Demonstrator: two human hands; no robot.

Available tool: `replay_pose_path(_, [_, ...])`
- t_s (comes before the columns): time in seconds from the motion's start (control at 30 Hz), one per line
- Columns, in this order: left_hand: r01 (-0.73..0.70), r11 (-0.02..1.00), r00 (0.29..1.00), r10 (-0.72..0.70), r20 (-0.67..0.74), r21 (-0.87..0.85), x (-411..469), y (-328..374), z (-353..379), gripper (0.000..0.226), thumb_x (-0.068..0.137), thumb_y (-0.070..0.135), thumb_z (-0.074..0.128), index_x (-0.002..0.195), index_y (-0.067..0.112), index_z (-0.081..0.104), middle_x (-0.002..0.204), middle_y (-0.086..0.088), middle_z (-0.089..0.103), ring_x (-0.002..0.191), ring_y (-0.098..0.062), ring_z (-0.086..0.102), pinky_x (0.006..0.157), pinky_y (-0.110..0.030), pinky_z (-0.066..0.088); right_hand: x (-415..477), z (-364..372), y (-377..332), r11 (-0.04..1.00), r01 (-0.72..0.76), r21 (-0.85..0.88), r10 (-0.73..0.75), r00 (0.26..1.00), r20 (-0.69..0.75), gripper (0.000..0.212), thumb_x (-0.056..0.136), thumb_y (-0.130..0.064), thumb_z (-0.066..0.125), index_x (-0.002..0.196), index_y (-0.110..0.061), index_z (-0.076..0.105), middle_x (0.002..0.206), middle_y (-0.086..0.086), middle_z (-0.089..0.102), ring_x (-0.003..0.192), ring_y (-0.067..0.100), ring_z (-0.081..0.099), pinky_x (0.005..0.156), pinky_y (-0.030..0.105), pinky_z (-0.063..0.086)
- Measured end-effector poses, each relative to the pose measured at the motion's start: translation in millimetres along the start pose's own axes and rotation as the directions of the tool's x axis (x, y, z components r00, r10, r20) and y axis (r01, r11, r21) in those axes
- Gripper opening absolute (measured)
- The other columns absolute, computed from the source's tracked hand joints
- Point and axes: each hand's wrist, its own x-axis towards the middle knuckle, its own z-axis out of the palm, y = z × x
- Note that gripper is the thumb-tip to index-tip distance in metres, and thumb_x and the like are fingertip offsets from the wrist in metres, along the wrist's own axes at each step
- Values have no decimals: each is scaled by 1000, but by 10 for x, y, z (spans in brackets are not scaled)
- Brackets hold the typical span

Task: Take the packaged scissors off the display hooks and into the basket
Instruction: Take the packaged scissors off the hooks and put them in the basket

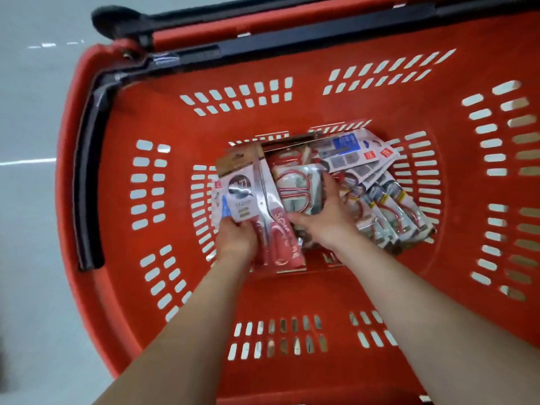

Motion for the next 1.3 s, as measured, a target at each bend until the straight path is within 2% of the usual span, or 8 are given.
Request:
replay_pose_path(0.2, [368,754,919,-205,338,-544,-158,-33,171,40,88,41,70,116,13,62,107,-11,74,96,-32,72,81,-53,59,-77,-38,76,981,-11,194,8,1000,15,22,85,-7,73,97,-25,68,97,-5,75,90,11,70,76,25,55])
replay_pose_path(0.3, [510,569,841,-172,513,-645,-137,-15,138,66,63,38,90,120,13,67,114,-13,73,101,-34,72,93,-58,53,-232,-110,109,982,-44,184,26,995,95,21,83,-5,75,94,-22,71,94,-8,77,97,13,70,93,34,53])
replay_pose_path(0.57, [572,405,796,-65,602,-713,-325,-54,-14,41,85,17,72,124,11,65,113,-13,73,102,-31,70,83,-50,57,-953,-432,73,995,-97,10,91,958,270,28,80,-8,79,99,-27,70,94,-18,76,87,-8,68,82,12,49])
replay_pose_path(0.73, [455,504,874,-95,477,-734,-783,-110,-183,65,61,13,83,123,7,66,115,-17,72,100,-35,72,87,-56,57,-1412,-972,-85,973,-205,105,162,933,320,58,72,-3,81,123,-26,63,116,-8,73,101,3,69,83,17,53])
replay_pose_path(0.87, [262,728,933,-21,360,-634,-1239,-25,-466,43,75,1,76,117,10,68,102,-15,76,92,-36,74,86,-55,58,-1658,-1318,-279,980,-123,157,92,978,189,85,62,-36,76,141,-37,45,133,-13,57,118,0,55,88,17,41])
replay_pose_path(1.0, [32,850,898,207,388,-526,-1695,218,-564,50,77,1,78,122,16,60,105,-9,76,96,-31,73,87,-51,58,-1809,-1057,-526,993,-93,67,54,897,439,59,71,-41,76,125,-42,53,115,-12,72,102,2,69,86,21,54])
replay_pose_path(1.1, [-19,875,875,249,415,-483,-1765,332,-400,41,86,16,72,123,25,56,111,-5,74,102,-28,72,91,-51,56,-1830,-935,-489,954,-136,266,55,955,290,47,81,-17,75,125,-26,60,105,4,77,95,23,74,86,41,59])
replay_pose_path(1.3, [5,929,934,128,334,-369,-1310,532,-42,29,99,32,54,125,18,56,107,-2,67,91,-15,64,85,-33,53,-1635,-1001,-259,968,-120,220,131,991,-34,33,84,-10,75,110,-27,65,87,-7,78,77,13,75,74,36,60])
